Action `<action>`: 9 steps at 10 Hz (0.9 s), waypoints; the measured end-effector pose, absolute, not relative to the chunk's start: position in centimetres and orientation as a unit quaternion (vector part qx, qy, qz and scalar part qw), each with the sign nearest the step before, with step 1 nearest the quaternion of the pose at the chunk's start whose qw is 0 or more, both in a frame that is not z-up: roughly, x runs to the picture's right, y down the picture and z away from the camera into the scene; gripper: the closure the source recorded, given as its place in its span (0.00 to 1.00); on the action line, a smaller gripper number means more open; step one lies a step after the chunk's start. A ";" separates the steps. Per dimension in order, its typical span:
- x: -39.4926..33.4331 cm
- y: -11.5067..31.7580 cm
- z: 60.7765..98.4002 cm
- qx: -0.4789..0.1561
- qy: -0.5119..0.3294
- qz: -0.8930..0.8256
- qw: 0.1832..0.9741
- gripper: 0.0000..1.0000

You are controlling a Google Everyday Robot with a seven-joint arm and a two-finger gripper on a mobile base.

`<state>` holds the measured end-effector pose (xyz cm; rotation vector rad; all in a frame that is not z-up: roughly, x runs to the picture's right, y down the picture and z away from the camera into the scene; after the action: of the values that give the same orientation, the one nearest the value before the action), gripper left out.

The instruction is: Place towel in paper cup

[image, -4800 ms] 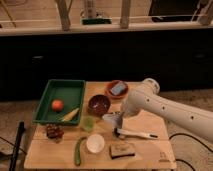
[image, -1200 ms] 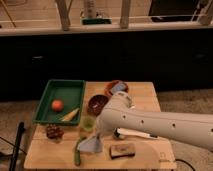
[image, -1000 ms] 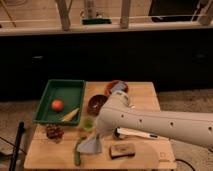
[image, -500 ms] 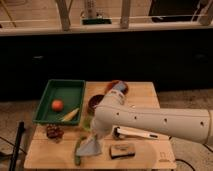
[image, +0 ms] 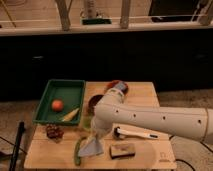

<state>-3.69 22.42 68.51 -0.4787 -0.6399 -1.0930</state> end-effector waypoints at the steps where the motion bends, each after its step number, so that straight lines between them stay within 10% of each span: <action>1: -3.7 22.4 68.6 -0.223 -0.297 -0.507 0.777 0.61; 5: -3.7 22.2 68.8 -0.227 -0.300 -0.512 0.773 0.24; 9: -3.9 22.3 69.0 -0.229 -0.304 -0.516 0.767 0.20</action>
<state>-3.86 22.26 69.00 -0.4983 -0.6591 -1.1213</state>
